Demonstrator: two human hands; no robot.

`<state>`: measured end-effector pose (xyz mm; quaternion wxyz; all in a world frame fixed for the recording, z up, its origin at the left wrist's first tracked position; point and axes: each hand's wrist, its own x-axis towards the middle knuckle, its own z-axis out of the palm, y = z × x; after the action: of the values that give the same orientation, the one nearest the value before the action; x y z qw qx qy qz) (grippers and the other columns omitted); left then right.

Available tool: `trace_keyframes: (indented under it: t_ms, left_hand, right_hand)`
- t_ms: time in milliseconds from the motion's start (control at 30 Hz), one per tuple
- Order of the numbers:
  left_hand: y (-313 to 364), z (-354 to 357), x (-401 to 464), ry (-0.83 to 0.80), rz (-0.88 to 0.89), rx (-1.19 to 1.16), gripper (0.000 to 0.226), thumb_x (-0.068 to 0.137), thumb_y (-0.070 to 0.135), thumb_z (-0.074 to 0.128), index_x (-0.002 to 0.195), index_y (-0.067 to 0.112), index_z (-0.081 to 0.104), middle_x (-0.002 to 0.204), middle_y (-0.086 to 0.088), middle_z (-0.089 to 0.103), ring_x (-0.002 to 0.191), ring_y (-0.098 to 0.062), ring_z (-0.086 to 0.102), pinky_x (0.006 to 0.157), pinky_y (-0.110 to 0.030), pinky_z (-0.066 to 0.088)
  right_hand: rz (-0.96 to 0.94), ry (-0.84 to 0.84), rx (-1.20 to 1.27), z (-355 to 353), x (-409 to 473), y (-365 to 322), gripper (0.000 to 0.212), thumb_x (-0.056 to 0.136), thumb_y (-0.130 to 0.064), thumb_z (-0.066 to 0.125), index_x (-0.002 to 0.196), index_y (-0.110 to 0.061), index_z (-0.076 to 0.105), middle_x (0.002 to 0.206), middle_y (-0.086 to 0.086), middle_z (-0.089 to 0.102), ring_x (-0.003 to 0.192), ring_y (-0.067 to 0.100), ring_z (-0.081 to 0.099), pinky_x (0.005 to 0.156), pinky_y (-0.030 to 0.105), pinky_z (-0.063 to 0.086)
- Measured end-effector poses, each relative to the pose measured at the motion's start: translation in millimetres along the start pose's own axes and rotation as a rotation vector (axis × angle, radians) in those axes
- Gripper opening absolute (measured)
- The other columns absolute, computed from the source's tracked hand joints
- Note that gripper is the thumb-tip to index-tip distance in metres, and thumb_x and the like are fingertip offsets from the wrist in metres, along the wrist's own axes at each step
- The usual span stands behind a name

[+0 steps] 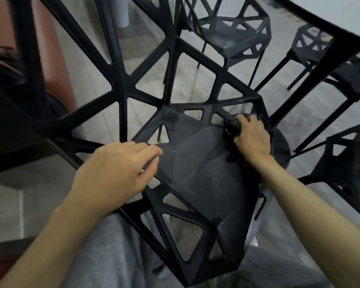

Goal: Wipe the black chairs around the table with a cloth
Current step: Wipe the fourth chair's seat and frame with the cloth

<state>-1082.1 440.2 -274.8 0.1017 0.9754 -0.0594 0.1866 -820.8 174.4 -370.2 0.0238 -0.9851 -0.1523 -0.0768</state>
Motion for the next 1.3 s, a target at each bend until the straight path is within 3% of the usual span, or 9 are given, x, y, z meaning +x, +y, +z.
trace_keyframes:
  t_ms: [167, 333, 500, 600, 767, 867, 1100, 1200, 1300]
  left_hand:
    - [7, -3, 1, 0.146, -0.136, -0.052, 0.016, 0.101, 0.026, 0.057, 0.102, 0.024, 0.073, 0.065, 0.012, 0.059, 0.055, -0.013, 0.059, 0.050, -0.037, 0.050]
    - [8, -4, 0, 0.126, -0.162, -0.008, 0.014, 0.102, 0.025, 0.056, 0.098, 0.025, 0.070, 0.058, 0.010, 0.051, 0.050, -0.014, 0.054, 0.046, -0.037, 0.048]
    - [9, -4, 1, 0.069, -0.173, 0.006, 0.014, 0.099, 0.028, 0.054, 0.096, 0.025, 0.067, 0.057, 0.010, 0.050, 0.049, -0.015, 0.054, 0.045, -0.036, 0.048]
    - [9, -4, 1, 0.078, -0.190, -0.006, 0.011, 0.100, 0.027, 0.057, 0.097, 0.027, 0.068, 0.058, 0.011, 0.053, 0.050, -0.014, 0.056, 0.046, -0.034, 0.048]
    - [8, -6, 5, 0.136, -0.243, -0.034, 0.007, 0.097, 0.024, 0.065, 0.097, 0.026, 0.071, 0.055, 0.012, 0.050, 0.046, -0.015, 0.052, 0.045, -0.027, 0.039]
    - [11, -5, 4, 0.150, -0.296, -0.050, 0.005, 0.096, 0.025, 0.065, 0.096, 0.028, 0.069, 0.054, 0.010, 0.050, 0.047, -0.015, 0.052, 0.046, -0.027, 0.041]
    - [-8, -11, 5, 0.133, -0.104, -0.019, 0.014, 0.101, 0.023, 0.058, 0.102, 0.021, 0.072, 0.076, 0.009, 0.064, 0.069, -0.016, 0.060, 0.055, -0.037, 0.052]
    - [-34, -18, 10, 0.106, -0.065, 0.057, 0.018, 0.101, 0.023, 0.056, 0.102, 0.018, 0.073, 0.088, 0.006, 0.071, 0.082, -0.020, 0.064, 0.071, -0.039, 0.054]
    - [-38, -19, 13, 0.067, -0.137, 0.028, 0.013, 0.101, 0.024, 0.060, 0.102, 0.022, 0.072, 0.093, 0.010, 0.070, 0.089, -0.018, 0.064, 0.080, -0.036, 0.053]
  right_hand:
    - [-0.241, -0.085, 0.042, -2, -72, -61, 0.046, 0.070, -0.013, 0.066, 0.115, -0.018, 0.057, 0.108, 0.013, 0.052, 0.092, 0.040, 0.057, 0.067, 0.047, 0.053]
    - [-0.512, -0.217, 0.232, -15, -164, -120, 0.040, 0.071, -0.018, 0.065, 0.109, -0.023, 0.053, 0.099, 0.002, 0.048, 0.084, 0.027, 0.053, 0.064, 0.041, 0.050]
    - [-0.505, -0.185, 0.158, -9, -120, -98, 0.044, 0.073, -0.020, 0.068, 0.114, -0.027, 0.052, 0.104, 0.004, 0.050, 0.091, 0.032, 0.058, 0.065, 0.042, 0.050]
    - [-0.295, -0.063, 0.003, 5, -45, -61, 0.048, 0.075, -0.016, 0.068, 0.120, -0.023, 0.054, 0.112, 0.012, 0.052, 0.097, 0.041, 0.058, 0.070, 0.046, 0.053]
    - [0.089, 0.031, 0.057, 16, 11, -46, 0.054, 0.080, -0.017, 0.066, 0.133, -0.022, 0.054, 0.121, 0.017, 0.054, 0.107, 0.044, 0.055, 0.082, 0.050, 0.049]
    - [-0.006, -0.024, 0.116, 12, -26, -84, 0.049, 0.076, -0.014, 0.066, 0.123, -0.021, 0.058, 0.118, 0.014, 0.053, 0.104, 0.042, 0.056, 0.077, 0.047, 0.051]
    - [-0.573, -0.222, 0.356, -3, -146, -162, 0.036, 0.078, -0.020, 0.065, 0.112, -0.024, 0.055, 0.101, 0.000, 0.046, 0.086, 0.027, 0.053, 0.067, 0.045, 0.050]
    - [-0.593, -0.195, 0.321, -1, -120, -149, 0.038, 0.081, -0.022, 0.064, 0.117, -0.030, 0.054, 0.105, -0.002, 0.049, 0.093, 0.028, 0.056, 0.067, 0.044, 0.052]
    - [-0.450, -0.114, 0.206, 15, -66, -123, 0.040, 0.080, -0.016, 0.062, 0.116, -0.028, 0.052, 0.109, 0.004, 0.050, 0.098, 0.035, 0.058, 0.070, 0.044, 0.052]
